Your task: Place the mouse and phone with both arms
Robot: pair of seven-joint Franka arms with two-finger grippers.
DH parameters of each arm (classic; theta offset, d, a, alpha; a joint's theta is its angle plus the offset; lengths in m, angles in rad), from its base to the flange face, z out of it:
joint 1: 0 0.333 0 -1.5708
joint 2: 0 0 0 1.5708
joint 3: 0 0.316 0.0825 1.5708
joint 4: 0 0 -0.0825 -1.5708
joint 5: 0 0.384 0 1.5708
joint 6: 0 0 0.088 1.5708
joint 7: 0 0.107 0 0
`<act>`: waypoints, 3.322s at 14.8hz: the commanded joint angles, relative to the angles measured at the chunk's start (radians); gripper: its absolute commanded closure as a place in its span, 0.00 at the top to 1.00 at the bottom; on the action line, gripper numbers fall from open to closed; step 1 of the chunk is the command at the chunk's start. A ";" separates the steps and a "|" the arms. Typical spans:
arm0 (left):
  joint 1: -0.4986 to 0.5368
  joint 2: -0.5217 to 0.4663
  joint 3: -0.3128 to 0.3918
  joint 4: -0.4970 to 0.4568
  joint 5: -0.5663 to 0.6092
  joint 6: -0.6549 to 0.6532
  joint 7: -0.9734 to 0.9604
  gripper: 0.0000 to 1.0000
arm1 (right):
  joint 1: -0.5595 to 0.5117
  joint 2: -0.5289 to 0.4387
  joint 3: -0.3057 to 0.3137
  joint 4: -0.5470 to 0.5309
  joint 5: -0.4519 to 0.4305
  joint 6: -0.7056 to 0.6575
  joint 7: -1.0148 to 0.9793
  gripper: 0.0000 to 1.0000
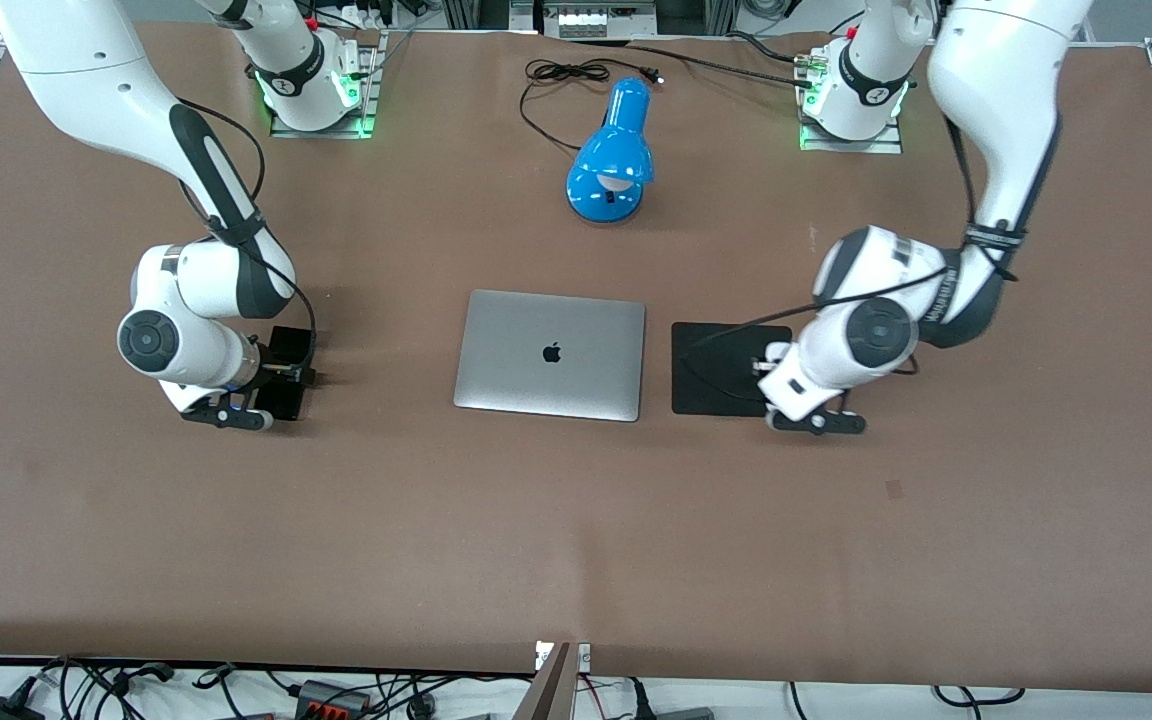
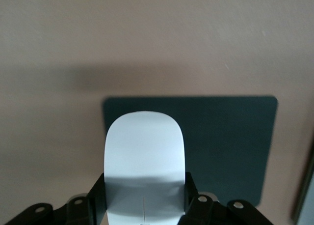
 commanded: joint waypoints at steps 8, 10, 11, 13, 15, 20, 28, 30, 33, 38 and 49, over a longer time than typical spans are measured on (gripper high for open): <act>-0.039 -0.041 -0.029 -0.200 0.011 0.214 -0.124 0.42 | 0.047 0.075 0.188 0.284 -0.003 -0.193 -0.041 0.18; -0.039 -0.035 -0.039 -0.246 0.011 0.289 -0.135 0.42 | 0.088 0.081 0.188 0.284 0.003 -0.199 -0.142 0.19; -0.037 -0.032 -0.039 -0.263 0.011 0.321 -0.133 0.42 | 0.100 0.081 0.188 0.278 0.001 -0.204 -0.159 0.20; -0.040 -0.027 -0.039 -0.269 0.011 0.334 -0.142 0.42 | 0.128 0.084 0.186 0.235 0.003 -0.205 -0.086 0.22; -0.042 -0.014 -0.039 -0.267 0.012 0.347 -0.149 0.42 | 0.133 0.071 0.186 0.180 0.003 -0.195 0.021 0.21; -0.042 0.003 -0.038 -0.264 0.012 0.384 -0.153 0.44 | 0.133 0.066 0.183 0.105 -0.005 -0.132 0.298 0.21; -0.036 -0.009 -0.039 -0.252 0.016 0.375 -0.172 1.00 | 0.162 0.064 0.182 0.063 -0.005 -0.017 0.373 1.00; -0.025 -0.035 -0.039 -0.219 0.016 0.300 -0.167 1.00 | 0.162 0.025 0.179 0.071 -0.005 -0.061 0.373 1.00; -0.014 -0.073 -0.033 -0.084 0.016 0.063 -0.147 1.00 | 0.144 -0.076 0.177 0.087 -0.006 -0.165 0.370 1.00; 0.050 -0.073 -0.030 0.209 0.019 -0.240 0.020 1.00 | 0.085 -0.195 0.175 0.234 -0.011 -0.321 0.321 1.00; 0.212 -0.258 0.132 0.422 -0.027 -0.633 0.488 1.00 | -0.116 -0.200 0.133 0.644 -0.081 -0.664 0.073 1.00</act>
